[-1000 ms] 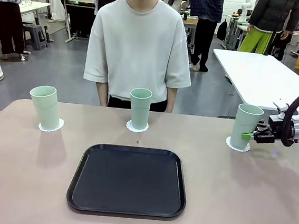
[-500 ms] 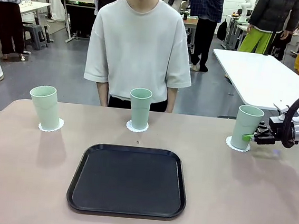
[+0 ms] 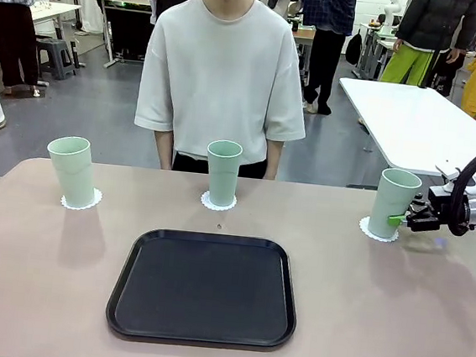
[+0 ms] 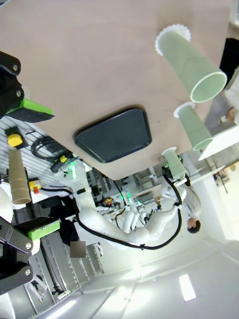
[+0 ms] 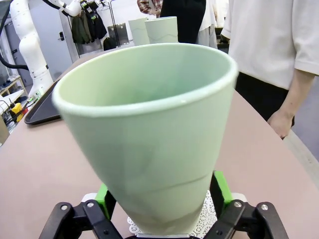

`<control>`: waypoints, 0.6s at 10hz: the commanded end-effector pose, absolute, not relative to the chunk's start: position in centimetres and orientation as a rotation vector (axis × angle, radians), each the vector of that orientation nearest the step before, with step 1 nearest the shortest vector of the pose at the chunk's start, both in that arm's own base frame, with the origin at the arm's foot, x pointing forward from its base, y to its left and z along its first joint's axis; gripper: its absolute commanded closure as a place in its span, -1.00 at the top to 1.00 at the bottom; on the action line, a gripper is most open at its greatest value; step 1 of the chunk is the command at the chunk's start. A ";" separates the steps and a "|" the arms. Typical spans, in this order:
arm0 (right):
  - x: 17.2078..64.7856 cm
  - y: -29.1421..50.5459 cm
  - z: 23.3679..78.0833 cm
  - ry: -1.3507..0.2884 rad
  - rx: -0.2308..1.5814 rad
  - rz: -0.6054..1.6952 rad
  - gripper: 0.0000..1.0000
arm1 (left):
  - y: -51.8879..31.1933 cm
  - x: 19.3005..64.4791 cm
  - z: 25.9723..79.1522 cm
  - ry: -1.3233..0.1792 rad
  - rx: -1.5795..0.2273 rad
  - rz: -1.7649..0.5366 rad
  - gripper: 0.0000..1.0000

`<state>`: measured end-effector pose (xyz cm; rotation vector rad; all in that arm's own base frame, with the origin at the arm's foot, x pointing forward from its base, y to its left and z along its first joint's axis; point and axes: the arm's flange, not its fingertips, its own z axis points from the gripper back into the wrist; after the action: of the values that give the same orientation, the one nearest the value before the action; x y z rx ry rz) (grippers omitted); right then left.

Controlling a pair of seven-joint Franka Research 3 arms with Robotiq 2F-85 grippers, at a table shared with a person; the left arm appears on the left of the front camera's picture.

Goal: Place coasters on the table and set cups on them.
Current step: Take one Reusable plastic cup from the Flat Tray and place it on a coaster set by the human.

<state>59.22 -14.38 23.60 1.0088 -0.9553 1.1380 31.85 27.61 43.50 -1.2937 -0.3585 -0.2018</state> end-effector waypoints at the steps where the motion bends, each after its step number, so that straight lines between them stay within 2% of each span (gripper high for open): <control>1: 59.7 -14.8 23.5 -0.938 1.006 1.169 1.00 | 27.6 31.8 43.7 -0.365 -1.301 -0.201 1.00; 6: 59.9 -14.7 23.5 -0.907 0.998 1.172 1.00 | 27.6 31.8 43.7 -0.365 -1.301 -0.201 1.00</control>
<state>59.14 -14.48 23.53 1.0057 -0.9360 1.1527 31.85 27.61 43.50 -1.2937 -0.3585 -0.2018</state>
